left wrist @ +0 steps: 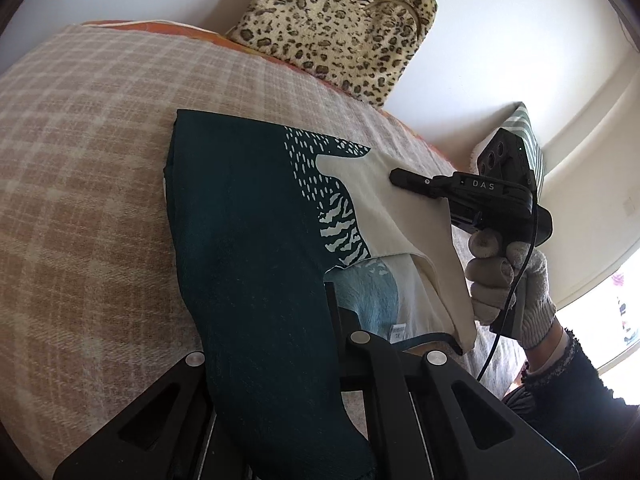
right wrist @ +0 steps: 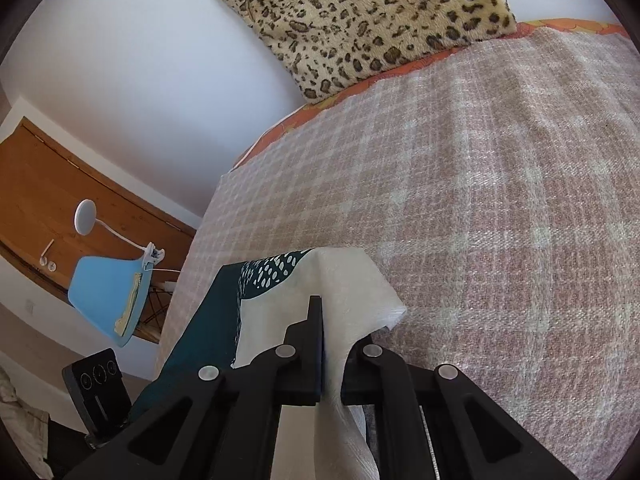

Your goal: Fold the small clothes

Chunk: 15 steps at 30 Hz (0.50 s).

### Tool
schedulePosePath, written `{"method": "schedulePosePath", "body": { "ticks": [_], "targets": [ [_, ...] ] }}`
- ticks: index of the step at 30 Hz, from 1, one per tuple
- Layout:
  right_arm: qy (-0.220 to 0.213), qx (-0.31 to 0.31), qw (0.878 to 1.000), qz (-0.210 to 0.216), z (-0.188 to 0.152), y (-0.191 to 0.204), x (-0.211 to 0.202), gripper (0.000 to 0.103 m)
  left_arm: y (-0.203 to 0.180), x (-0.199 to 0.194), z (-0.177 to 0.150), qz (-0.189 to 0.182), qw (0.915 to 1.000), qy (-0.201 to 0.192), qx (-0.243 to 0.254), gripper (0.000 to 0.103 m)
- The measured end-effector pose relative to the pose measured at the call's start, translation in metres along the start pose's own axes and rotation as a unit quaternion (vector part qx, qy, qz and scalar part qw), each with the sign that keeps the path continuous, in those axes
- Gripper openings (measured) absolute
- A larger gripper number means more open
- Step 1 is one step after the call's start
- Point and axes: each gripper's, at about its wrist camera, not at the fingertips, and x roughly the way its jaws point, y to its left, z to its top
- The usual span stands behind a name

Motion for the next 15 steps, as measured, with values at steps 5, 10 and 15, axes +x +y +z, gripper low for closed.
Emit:
{"method": "schedulePosePath", "body": {
  "ticks": [5,10,15],
  "targets": [
    [-0.007,-0.012,1.0,-0.01,-0.002,0.005,-0.005,0.002,-0.008,0.002,-0.001,0.032,0.9987,-0.005,0.038,0.003],
    [-0.014,-0.022,1.0,-0.016,-0.001,0.015,-0.007,0.002,-0.018,0.002,0.001,0.049,0.9967,-0.013,0.064,0.003],
    [-0.026,-0.032,0.999,-0.016,0.001,0.024,-0.018,0.002,-0.027,-0.001,0.001,0.043,0.9964,-0.021,0.07,0.003]
  ]
}}
